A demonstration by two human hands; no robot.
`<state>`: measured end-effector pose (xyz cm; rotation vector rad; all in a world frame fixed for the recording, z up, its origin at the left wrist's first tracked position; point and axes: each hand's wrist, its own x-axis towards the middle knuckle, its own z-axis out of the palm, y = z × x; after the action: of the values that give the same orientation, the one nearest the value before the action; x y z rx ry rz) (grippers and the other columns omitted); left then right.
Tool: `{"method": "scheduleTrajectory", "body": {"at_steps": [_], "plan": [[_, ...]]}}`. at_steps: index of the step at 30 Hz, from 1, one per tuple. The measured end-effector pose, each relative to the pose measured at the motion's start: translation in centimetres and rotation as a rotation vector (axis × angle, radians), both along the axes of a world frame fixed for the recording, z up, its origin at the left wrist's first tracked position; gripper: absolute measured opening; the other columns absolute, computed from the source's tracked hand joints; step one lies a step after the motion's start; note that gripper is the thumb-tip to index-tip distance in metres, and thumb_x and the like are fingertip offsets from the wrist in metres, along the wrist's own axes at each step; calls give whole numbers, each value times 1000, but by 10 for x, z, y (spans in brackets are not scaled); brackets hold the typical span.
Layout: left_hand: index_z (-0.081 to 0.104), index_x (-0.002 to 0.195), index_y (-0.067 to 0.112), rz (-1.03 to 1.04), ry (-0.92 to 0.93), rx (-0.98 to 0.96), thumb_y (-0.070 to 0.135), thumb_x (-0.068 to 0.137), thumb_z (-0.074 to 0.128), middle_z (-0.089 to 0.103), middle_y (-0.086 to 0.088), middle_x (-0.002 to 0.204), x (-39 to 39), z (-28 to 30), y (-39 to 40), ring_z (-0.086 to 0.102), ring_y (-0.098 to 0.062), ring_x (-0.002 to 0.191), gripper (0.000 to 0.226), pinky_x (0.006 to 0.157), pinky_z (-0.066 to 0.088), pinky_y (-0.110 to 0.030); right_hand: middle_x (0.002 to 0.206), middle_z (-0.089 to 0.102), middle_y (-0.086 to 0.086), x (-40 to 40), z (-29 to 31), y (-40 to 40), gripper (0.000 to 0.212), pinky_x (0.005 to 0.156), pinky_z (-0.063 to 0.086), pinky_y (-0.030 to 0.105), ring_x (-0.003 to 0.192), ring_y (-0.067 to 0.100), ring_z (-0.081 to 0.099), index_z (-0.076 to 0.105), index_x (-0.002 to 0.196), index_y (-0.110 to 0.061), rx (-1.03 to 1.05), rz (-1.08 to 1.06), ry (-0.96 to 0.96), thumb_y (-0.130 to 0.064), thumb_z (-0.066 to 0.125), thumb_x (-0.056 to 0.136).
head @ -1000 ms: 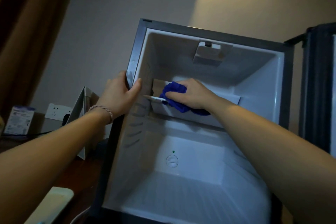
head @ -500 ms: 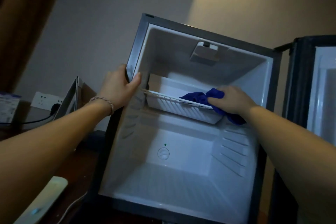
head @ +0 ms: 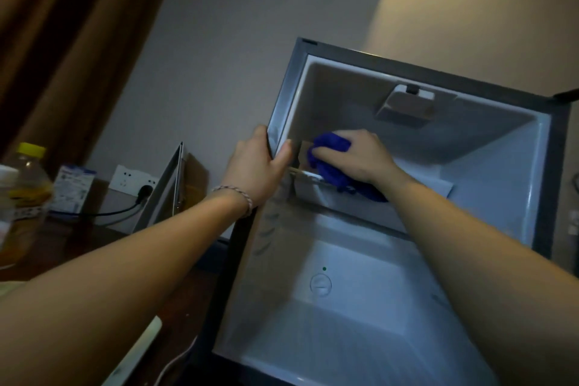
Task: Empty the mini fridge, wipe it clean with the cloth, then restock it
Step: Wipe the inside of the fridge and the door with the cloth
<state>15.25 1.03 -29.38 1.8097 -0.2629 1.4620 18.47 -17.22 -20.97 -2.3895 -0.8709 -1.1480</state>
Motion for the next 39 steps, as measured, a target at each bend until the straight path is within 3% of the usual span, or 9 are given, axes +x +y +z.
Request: {"method": "scheduleTrajectory", "body": {"at_steps": [3, 6, 9, 12, 17, 20, 27, 33, 39], "plan": [[53, 110, 18, -13, 7, -23, 46, 98, 53, 58, 8, 84, 1, 1, 3, 50, 1, 67, 31, 50, 37, -8, 75, 63, -7, 7, -4, 41, 25, 67, 44, 30, 82, 20, 60, 61, 73, -25, -37, 30, 10, -48, 70, 77], [54, 106, 18, -11, 17, -2, 49, 97, 52, 62, 1, 87, 0, 2, 2, 58, -9, 70, 32, 54, 41, -20, 78, 69, -2, 6, 2, 32, 27, 72, 57, 36, 79, 22, 66, 69, 80, -26, -110, -97, 100, -51, 67, 74], [52, 107, 20, -9, 47, 26, 49, 99, 49, 62, -1, 85, -2, 1, 3, 61, -14, 71, 30, 57, 48, -26, 66, 71, 2, 0, 4, 12, 16, 59, 61, 38, 66, 27, 70, 72, 74, -28, -147, -94, 184, -42, 66, 75], [51, 106, 20, -14, 46, 50, 45, 100, 50, 59, 4, 82, -5, 2, 4, 58, -9, 69, 25, 54, 41, -19, 64, 68, 0, -2, 5, -13, 17, 61, 56, 34, 68, 25, 69, 69, 73, -22, -183, -136, 139, -37, 65, 81], [50, 97, 20, -4, -17, 45, 41, 99, 54, 54, 6, 77, -7, 2, 4, 51, -15, 73, 21, 61, 34, -28, 73, 69, -2, -4, 0, -61, 22, 71, 55, 38, 75, 19, 66, 64, 77, -16, -135, -188, 119, -37, 64, 82], [49, 93, 18, 16, -10, 63, 40, 99, 53, 49, 9, 69, -9, 3, 3, 46, -10, 62, 23, 53, 28, -28, 70, 68, -3, -7, -2, -100, 21, 73, 54, 39, 76, 20, 66, 64, 76, -18, -120, -275, 100, -39, 63, 82], [52, 97, 16, 1, -19, 39, 40, 99, 53, 52, 9, 71, -7, 1, 0, 49, -5, 63, 24, 51, 32, -19, 73, 67, -8, -5, -5, -135, 39, 75, 54, 41, 76, 18, 64, 61, 78, -26, -106, -330, 87, -62, 51, 67], [51, 98, 19, 2, -14, 21, 39, 99, 53, 52, 11, 71, -7, 3, -1, 51, -5, 61, 21, 50, 34, -18, 106, 69, -18, -11, -4, -129, 59, 91, 48, 36, 101, 10, 63, 57, 115, -49, -268, -223, 164, -87, 53, 71], [44, 98, 13, 55, -13, -19, 40, 99, 51, 46, 0, 73, -7, 41, -5, 42, -20, 63, 28, 53, 26, -34, 104, 72, -9, -4, -5, -112, 32, 84, 51, 23, 97, 12, 68, 65, 114, -27, -62, 19, 174, -37, 77, 85]]}}
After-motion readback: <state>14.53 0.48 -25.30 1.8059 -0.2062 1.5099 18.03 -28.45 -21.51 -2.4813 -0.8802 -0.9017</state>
